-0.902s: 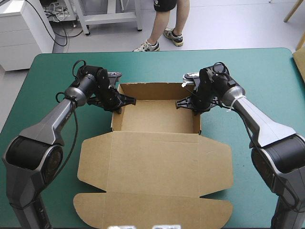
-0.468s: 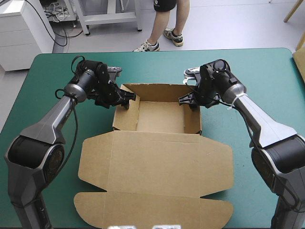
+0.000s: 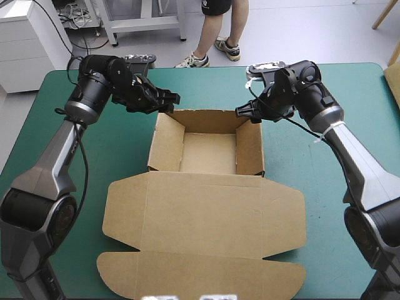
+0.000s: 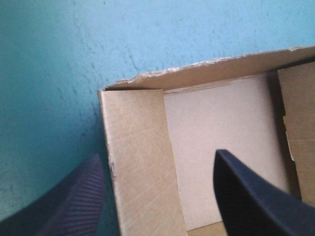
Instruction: Fold the box
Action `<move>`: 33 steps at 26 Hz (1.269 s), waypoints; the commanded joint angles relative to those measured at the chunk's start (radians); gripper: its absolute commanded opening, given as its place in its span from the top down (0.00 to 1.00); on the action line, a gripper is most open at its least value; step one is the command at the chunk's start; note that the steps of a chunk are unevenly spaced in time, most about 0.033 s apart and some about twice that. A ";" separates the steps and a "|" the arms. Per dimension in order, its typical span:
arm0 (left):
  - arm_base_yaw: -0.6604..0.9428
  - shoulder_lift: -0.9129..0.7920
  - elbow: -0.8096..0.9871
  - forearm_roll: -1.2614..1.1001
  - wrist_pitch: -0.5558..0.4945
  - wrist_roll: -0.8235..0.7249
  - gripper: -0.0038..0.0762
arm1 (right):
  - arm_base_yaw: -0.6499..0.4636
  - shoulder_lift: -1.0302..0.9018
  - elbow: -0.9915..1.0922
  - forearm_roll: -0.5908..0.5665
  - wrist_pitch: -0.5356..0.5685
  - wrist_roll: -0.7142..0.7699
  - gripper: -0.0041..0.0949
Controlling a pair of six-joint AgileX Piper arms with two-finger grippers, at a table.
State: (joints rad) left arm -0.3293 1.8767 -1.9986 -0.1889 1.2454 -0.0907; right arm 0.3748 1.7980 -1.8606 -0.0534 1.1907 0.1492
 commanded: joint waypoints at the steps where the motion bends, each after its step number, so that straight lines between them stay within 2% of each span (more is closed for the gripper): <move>1: -0.003 -0.113 -0.033 -0.023 0.030 0.008 0.60 | -0.005 -0.080 -0.032 0.006 -0.021 0.000 0.42; 4: -0.003 -0.172 -0.033 0.016 0.030 0.091 0.90 | -0.005 -0.092 -0.032 0.009 -0.021 0.002 0.42; 5: -0.003 -0.195 -0.033 0.026 0.030 0.127 0.96 | -0.005 -0.092 -0.032 0.009 -0.021 0.005 0.42; 10: -0.001 -0.322 -0.016 0.060 0.030 0.139 0.96 | -0.005 -0.087 -0.008 0.009 -0.021 0.058 0.42; 16: -0.001 -0.468 0.103 0.058 0.030 0.157 0.96 | -0.005 -0.084 0.064 0.053 -0.021 0.058 0.42; 20: -0.001 -0.593 0.287 0.052 0.030 0.197 0.96 | -0.005 -0.065 0.117 0.039 -0.021 0.058 0.42; 21: -0.001 -0.649 0.373 0.052 0.013 0.206 0.96 | -0.005 -0.048 0.138 0.062 -0.021 0.058 0.42; 27: -0.001 -0.808 0.602 0.051 -0.067 0.223 0.96 | -0.005 0.013 0.145 0.150 -0.023 0.058 0.42; 33: -0.001 -1.029 0.860 0.050 -0.126 0.255 0.96 | -0.005 0.055 0.145 0.128 -0.035 0.032 0.44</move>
State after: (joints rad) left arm -0.3293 0.9138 -1.1738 -0.1253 1.1835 0.1543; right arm 0.3748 1.9040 -1.6918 0.0863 1.1828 0.1944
